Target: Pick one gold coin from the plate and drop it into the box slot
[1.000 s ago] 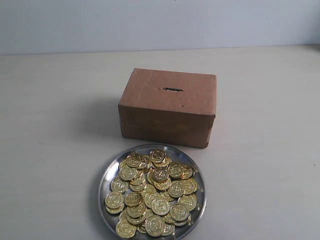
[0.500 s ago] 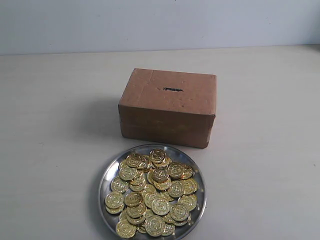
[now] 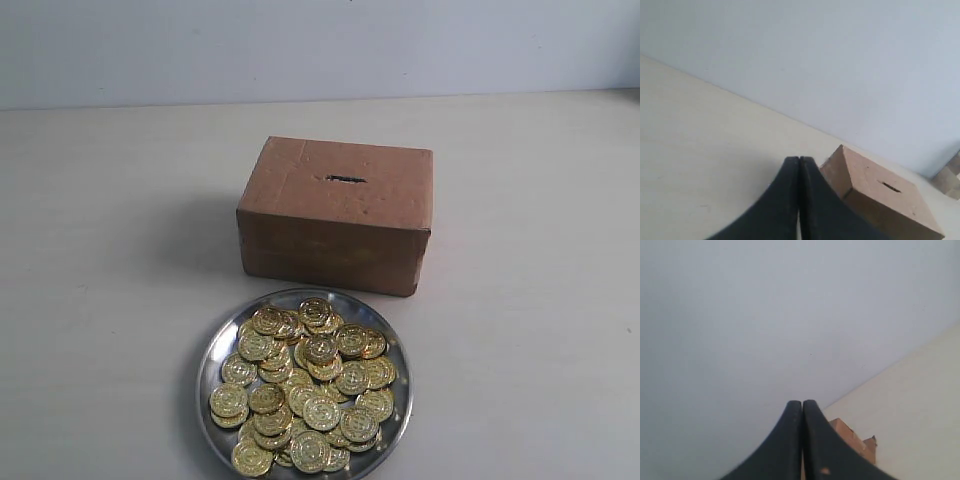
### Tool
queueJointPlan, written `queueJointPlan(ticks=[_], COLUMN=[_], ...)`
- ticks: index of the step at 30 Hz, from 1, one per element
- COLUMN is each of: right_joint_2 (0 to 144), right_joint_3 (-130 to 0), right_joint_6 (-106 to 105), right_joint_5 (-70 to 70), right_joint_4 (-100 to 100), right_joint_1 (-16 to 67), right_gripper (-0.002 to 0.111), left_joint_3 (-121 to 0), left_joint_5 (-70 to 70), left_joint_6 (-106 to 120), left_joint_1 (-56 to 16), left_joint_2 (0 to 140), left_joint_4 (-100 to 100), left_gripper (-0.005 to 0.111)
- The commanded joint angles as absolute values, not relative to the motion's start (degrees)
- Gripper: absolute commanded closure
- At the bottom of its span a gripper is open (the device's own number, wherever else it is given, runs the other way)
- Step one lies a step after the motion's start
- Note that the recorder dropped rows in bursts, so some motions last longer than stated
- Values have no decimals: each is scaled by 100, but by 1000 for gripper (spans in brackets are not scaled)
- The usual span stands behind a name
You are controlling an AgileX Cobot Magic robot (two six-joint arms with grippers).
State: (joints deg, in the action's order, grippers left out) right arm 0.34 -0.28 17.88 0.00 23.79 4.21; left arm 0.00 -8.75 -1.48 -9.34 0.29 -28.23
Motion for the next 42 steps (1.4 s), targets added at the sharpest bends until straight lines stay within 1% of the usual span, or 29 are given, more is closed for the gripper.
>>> queueJointPlan(ticks=[1,3,4,7,11,16,20,22,27,30,35,42], right_joint_2=[0,0,0,0,154,1507,2861,3581,5115,5820,6444,6540], right_joint_3=[0,0,-54,-859,-1841,-2813,-3439,-3686,-3972,-4047,-4047,-4059], right_joint_6=[1832,1832,1784,933,55,-933,-1742,-2200,-3632,-4117,-4397,-4514], right_joint_5=[81,287,685,1732,2233,3004,3574,3873,4430,4599,4596,4490], right_joint_4=[2408,2408,2408,2565,2608,2608,2799,3200,4348,4617,4701,4726], right_joint_1=[393,403,403,403,490,775,869,907,1074,1230,1436,1436], right_gripper=[108,108,108,108,108,108,108,108,108,108,108,108], left_joint_3=[0,0,0,0,0,-299,-775,-1015,-1412,-1402,-1160,-1135], left_joint_5=[-711,-1000,-1351,-1537,-1683,-2214,-2396,-2384,-2384,-2431,-2478,-2507], left_joint_6=[-272,-388,-388,-144,790,2473,3912,4548,6937,8150,8440,8720], left_joint_1=[-931,-931,-931,-931,-931,-931,-931,-931,-931,-941,-1137,-1495], left_joint_2=[0,0,0,0,0,0,0,0,0,0,0,0], left_joint_4=[-3664,-3883,-3908,-4382,-5093,-6127,-6379,-6518,-6505,-6499,-6312,-6324], left_gripper=[107,107,107,107,107,107,107,107,107,107,107,107])
